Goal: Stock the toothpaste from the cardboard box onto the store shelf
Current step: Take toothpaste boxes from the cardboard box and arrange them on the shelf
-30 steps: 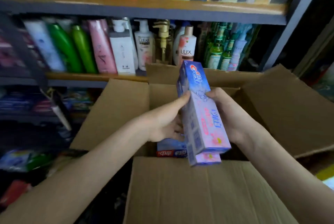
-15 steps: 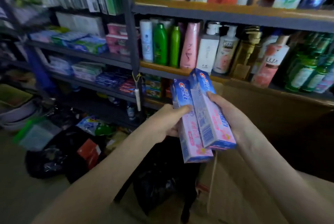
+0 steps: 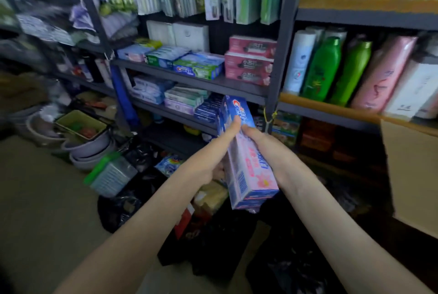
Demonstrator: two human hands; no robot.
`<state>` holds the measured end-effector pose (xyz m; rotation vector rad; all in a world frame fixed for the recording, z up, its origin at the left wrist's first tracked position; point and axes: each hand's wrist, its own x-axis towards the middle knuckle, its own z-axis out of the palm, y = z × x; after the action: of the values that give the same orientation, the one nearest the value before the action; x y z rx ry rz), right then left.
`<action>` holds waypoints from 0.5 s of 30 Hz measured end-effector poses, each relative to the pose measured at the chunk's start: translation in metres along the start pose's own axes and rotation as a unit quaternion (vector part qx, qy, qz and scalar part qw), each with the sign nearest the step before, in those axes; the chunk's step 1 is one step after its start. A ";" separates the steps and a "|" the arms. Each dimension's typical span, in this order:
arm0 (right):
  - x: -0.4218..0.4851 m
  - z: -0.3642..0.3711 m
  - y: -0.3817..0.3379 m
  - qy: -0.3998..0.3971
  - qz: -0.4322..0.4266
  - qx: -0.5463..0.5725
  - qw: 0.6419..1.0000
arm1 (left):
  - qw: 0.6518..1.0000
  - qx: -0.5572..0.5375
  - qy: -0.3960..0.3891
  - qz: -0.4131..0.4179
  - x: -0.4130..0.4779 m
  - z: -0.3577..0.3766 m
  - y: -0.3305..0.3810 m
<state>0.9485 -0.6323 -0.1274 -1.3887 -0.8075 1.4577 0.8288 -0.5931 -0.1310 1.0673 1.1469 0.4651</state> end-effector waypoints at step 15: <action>0.214 0.086 -0.040 -0.190 -0.072 -0.112 0.973 | 0.963 -0.206 0.152 0.078 0.155 -0.152 0.066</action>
<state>0.8882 -0.4080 -0.1561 -1.1960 -1.3239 1.5763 0.7660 -0.3761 -0.1550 0.7374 1.1678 0.9750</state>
